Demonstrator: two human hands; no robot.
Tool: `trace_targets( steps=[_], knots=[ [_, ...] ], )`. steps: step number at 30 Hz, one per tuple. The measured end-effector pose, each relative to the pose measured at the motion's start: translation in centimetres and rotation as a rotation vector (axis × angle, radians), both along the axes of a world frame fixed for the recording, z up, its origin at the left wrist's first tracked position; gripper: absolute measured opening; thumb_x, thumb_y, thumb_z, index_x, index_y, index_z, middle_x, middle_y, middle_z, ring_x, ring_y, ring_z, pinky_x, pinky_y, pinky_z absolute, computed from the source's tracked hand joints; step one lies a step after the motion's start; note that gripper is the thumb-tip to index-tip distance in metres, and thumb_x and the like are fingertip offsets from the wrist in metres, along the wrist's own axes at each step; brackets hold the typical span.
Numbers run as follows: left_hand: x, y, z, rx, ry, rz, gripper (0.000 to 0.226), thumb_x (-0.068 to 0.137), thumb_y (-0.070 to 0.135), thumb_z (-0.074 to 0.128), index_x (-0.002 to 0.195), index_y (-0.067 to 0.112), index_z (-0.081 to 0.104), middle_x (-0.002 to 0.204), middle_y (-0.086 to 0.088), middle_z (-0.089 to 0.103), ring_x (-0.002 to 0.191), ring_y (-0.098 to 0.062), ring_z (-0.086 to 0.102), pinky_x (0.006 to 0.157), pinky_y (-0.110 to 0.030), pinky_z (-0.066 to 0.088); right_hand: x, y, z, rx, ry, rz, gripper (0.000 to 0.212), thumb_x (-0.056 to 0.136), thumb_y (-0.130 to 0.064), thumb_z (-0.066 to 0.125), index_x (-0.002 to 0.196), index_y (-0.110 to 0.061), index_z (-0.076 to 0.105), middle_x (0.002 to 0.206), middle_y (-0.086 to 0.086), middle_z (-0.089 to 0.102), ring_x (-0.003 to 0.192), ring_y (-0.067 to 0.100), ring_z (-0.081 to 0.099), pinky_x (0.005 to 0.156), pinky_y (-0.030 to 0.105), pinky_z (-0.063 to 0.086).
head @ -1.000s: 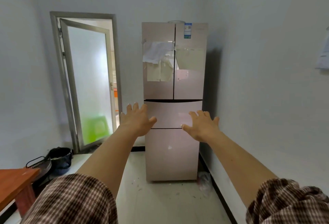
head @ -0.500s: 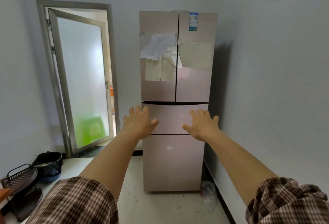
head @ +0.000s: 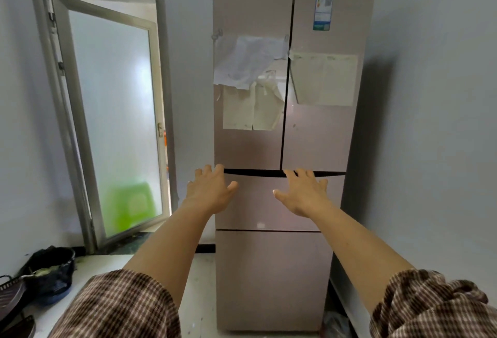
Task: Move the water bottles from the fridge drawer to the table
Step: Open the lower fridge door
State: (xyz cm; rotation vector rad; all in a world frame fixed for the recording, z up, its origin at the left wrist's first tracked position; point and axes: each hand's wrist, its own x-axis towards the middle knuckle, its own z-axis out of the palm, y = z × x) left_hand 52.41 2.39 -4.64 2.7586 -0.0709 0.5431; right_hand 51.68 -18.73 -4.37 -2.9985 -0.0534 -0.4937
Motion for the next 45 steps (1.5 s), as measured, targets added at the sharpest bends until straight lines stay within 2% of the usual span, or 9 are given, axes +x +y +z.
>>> trace_targets(
  steps=[12,18,23,28,32,37,41,43,45],
  knots=[
    [28.7,7.7,-7.5,-0.108,0.153,-0.059,0.059,0.093,0.047,0.041,0.141,0.015,0.034,0.14,-0.013,0.042,0.127,-0.033,0.039,0.099,-0.045,0.04,25.5,8.6,-5.3,0.028,0.101,-0.049,0.064,0.093,-0.054,0.043,0.145,-0.021,0.028,0.146,0.005,0.036,0.135,0.026,0.029,0.106,0.051,0.025],
    [40.0,8.7,-12.2,-0.443,0.243,-0.084,0.062,0.094,0.045,0.045,0.143,0.01,0.033,0.144,-0.014,0.042,0.127,-0.032,0.044,0.102,-0.042,0.039,35.5,11.1,-10.6,0.076,0.221,-0.051,0.066,0.094,-0.05,0.045,0.147,-0.017,0.025,0.149,0.004,0.032,0.138,0.025,0.027,0.11,0.054,0.02],
    [47.0,8.9,-16.2,-0.67,0.276,-0.11,0.062,0.096,0.041,0.043,0.148,0.012,0.026,0.15,-0.01,0.037,0.135,-0.029,0.038,0.108,-0.043,0.034,42.4,11.2,-14.2,0.088,0.273,-0.046,0.07,0.096,-0.046,0.044,0.152,-0.015,0.014,0.161,0.003,0.011,0.147,0.021,0.008,0.115,0.051,0.012],
    [50.0,8.1,-19.1,-0.862,0.293,-0.226,0.045,0.098,0.035,0.042,0.142,0.023,0.041,0.137,0.0,0.053,0.123,-0.021,0.05,0.095,-0.031,0.04,45.2,11.0,-17.0,0.073,0.254,-0.04,0.074,0.096,-0.041,0.047,0.153,-0.014,0.007,0.161,0.002,0.007,0.148,0.017,0.001,0.117,0.045,0.012],
    [50.2,7.5,-19.6,-0.908,0.254,-0.193,0.04,0.098,0.036,0.043,0.135,0.02,0.047,0.128,-0.001,0.057,0.116,-0.019,0.053,0.094,-0.034,0.041,45.6,10.7,-17.6,0.096,0.211,-0.033,0.072,0.095,-0.032,0.051,0.152,-0.015,0.01,0.16,0.001,0.012,0.148,0.017,0.005,0.115,0.041,0.016],
    [49.6,7.7,-18.3,-0.728,0.232,-0.15,0.043,0.099,0.044,0.036,0.12,0.01,0.053,0.098,0.0,0.057,0.094,-0.024,0.055,0.078,-0.033,0.04,45.1,10.3,-16.9,0.115,0.268,-0.006,0.073,0.094,-0.024,0.051,0.153,-0.016,0.009,0.161,0.001,0.01,0.148,0.015,0.004,0.116,0.039,0.018],
    [47.7,8.5,-17.4,-0.641,0.227,-0.126,0.046,0.097,0.048,0.037,0.092,0.008,0.058,0.073,-0.004,0.059,0.076,-0.028,0.058,0.066,-0.035,0.044,42.9,9.7,-16.4,0.166,0.294,0.023,0.073,0.092,-0.016,0.052,0.153,-0.016,0.012,0.161,0.0,0.01,0.148,0.015,0.005,0.118,0.038,0.018],
    [46.4,8.9,-16.9,-0.6,0.291,-0.149,0.044,0.094,0.05,0.046,0.096,0.008,0.06,0.078,-0.007,0.064,0.079,-0.028,0.062,0.075,-0.039,0.052,41.2,9.1,-16.4,0.248,0.277,0.035,0.066,0.093,-0.015,0.051,0.152,-0.018,0.021,0.16,-0.001,0.017,0.147,0.013,0.01,0.117,0.037,0.023],
    [44.8,9.5,-16.0,-0.694,0.464,-0.2,0.048,0.089,0.05,0.056,0.116,0.012,0.054,0.091,-0.008,0.067,0.087,-0.026,0.065,0.084,-0.044,0.054,39.2,8.4,-16.2,0.351,0.24,0.027,0.057,0.093,-0.018,0.051,0.147,-0.018,0.034,0.156,-0.002,0.028,0.145,0.012,0.019,0.113,0.032,0.027]
  ],
)
